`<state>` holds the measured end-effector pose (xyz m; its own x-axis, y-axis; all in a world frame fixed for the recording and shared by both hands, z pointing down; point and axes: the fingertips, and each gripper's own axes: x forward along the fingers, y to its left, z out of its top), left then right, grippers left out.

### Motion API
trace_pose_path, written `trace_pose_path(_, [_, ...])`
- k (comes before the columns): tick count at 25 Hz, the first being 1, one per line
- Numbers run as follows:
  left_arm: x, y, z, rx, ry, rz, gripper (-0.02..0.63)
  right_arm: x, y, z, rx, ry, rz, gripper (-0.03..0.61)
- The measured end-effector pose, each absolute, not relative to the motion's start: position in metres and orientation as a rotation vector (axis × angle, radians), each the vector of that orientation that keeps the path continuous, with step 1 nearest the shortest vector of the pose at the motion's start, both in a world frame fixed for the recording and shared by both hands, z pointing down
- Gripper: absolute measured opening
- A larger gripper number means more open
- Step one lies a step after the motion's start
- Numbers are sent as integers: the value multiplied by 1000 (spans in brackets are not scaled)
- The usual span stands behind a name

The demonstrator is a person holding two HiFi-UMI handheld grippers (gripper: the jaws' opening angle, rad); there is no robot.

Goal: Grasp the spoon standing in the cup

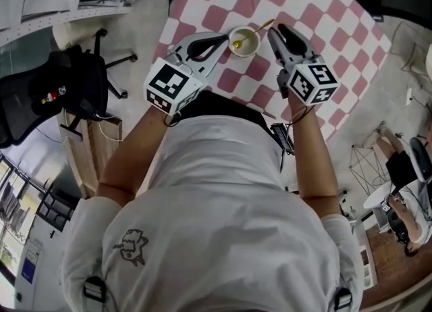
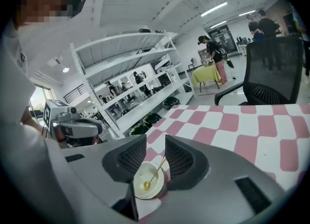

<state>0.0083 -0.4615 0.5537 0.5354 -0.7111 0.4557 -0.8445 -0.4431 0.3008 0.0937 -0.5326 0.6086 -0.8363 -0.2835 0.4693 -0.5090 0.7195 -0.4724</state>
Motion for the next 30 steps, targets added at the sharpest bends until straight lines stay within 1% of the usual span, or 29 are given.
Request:
trace_pose_path(14, [22,-471,586,2248,-1197,391,14,86,-544,651,612,-2509,974,119])
trace_pose_path(17, [23,-473,592,2248,-1188,406,14,83,-545,657,599,-2500,986,97])
trace_pose_path(21, [24,-473,592,2245,-1190,407,14,79,-544,657,583,-2506,983,48])
trace_pose_path(30, [29,-467,585,2259,-1199,395,14,75,-532,641,537,-2541,952,35])
